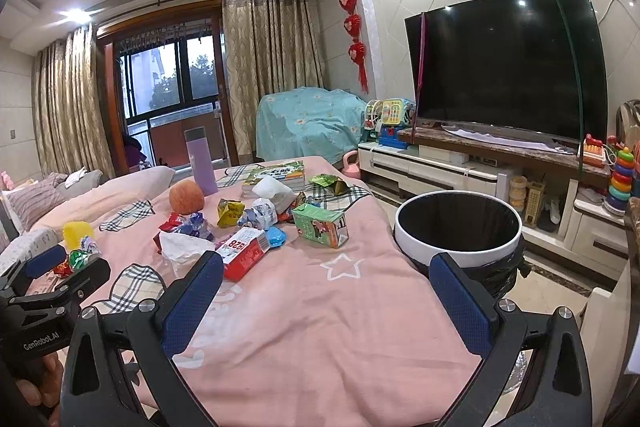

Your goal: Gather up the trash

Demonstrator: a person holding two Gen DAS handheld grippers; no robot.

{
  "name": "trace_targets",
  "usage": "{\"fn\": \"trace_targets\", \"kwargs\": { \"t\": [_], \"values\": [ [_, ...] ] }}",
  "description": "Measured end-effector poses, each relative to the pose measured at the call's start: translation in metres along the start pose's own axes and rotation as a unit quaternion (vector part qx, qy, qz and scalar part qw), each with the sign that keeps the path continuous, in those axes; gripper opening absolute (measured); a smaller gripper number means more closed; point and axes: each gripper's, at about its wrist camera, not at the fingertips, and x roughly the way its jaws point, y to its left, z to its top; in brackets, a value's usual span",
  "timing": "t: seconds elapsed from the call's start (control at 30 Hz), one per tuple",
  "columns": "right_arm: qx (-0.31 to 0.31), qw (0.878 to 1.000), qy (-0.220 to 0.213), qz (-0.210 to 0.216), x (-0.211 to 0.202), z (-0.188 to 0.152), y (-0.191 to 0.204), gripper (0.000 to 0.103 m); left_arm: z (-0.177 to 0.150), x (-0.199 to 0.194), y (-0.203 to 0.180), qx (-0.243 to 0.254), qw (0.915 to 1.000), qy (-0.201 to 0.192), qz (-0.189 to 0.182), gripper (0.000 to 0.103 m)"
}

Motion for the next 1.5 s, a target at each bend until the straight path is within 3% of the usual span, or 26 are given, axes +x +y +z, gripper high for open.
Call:
{"fn": "trace_targets", "kwargs": {
  "t": [0.87,1.23,1.5],
  "values": [
    [0.005,0.999,0.034,0.027,0.015,-0.003,0.007,0.103,-0.006,0.022,0.027,-0.023,0.9987,0.043,0.013,0.103],
    [0.014,0.995,0.075,0.059,0.045,-0.004,0.01,0.103,-0.007,0.062,0.039,-0.036,0.995,0.093,0.01,0.103],
    [0.017,0.992,0.106,0.07,0.074,-0.008,0.014,0.103,-0.002,0.108,0.036,-0.044,0.9908,0.128,-0.014,0.098]
  ]
}}
